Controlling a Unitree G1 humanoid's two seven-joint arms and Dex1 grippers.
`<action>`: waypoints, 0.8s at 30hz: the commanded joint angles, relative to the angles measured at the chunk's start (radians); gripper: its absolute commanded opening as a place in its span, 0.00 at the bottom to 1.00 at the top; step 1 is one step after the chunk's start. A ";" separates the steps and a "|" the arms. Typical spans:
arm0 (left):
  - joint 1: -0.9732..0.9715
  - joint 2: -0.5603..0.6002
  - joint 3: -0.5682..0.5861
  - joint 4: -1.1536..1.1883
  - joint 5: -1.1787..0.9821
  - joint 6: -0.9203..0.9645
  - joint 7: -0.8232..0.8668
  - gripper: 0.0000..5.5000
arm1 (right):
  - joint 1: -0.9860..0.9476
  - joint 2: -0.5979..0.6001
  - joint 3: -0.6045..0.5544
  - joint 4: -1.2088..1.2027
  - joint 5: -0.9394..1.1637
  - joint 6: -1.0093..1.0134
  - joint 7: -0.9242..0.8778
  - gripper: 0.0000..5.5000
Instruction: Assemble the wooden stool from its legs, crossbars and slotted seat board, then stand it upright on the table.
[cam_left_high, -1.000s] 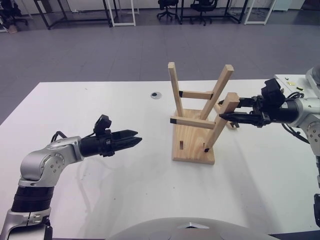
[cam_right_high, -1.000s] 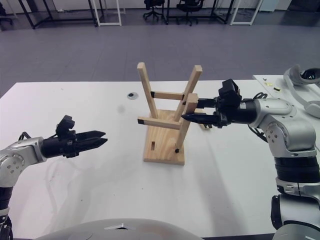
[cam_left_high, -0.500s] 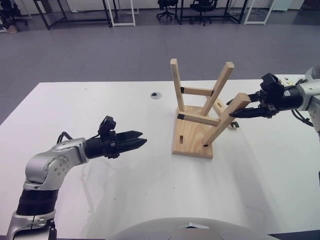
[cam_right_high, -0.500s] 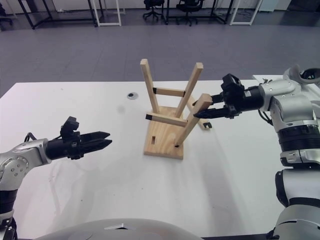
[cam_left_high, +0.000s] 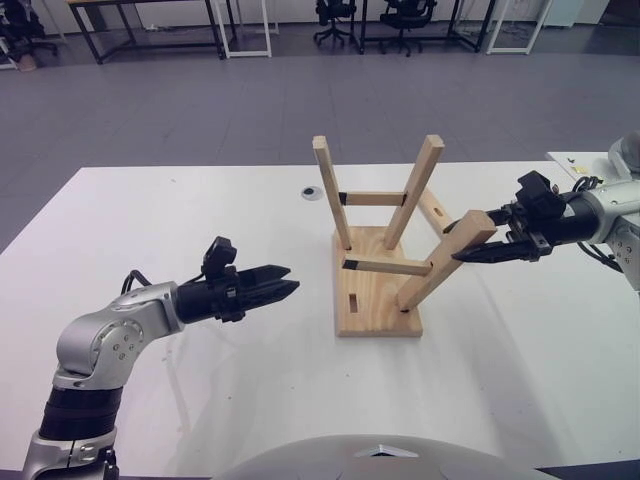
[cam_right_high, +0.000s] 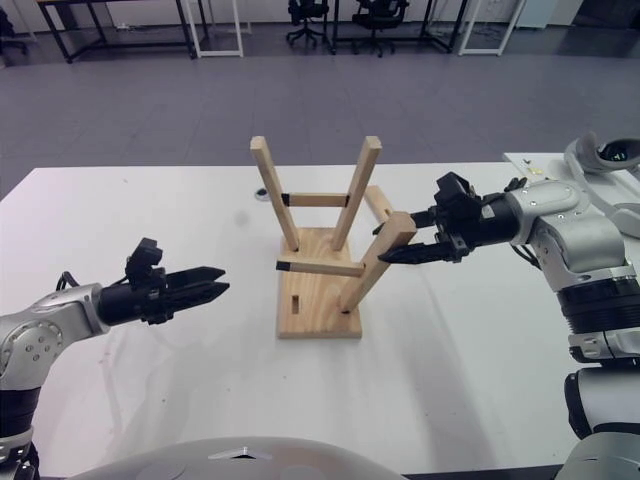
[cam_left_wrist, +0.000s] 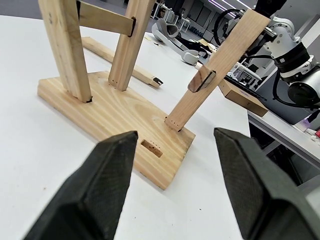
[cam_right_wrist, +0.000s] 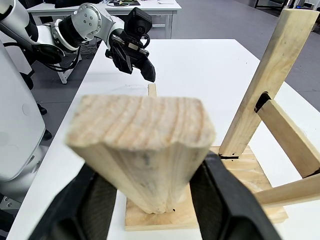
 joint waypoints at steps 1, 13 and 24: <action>-0.023 -0.022 0.008 -0.001 -0.015 0.018 0.051 0.51 | 0.162 0.052 0.209 0.057 -0.205 0.104 -0.027 0.37; -0.020 -0.092 -0.039 -0.016 0.015 -0.013 0.107 0.51 | 0.185 0.074 0.289 -0.001 -0.257 0.181 -0.185 0.37; 0.006 -0.127 -0.043 -0.029 0.018 -0.025 0.128 0.51 | 0.138 0.060 0.264 -0.034 -0.163 0.337 -0.190 0.50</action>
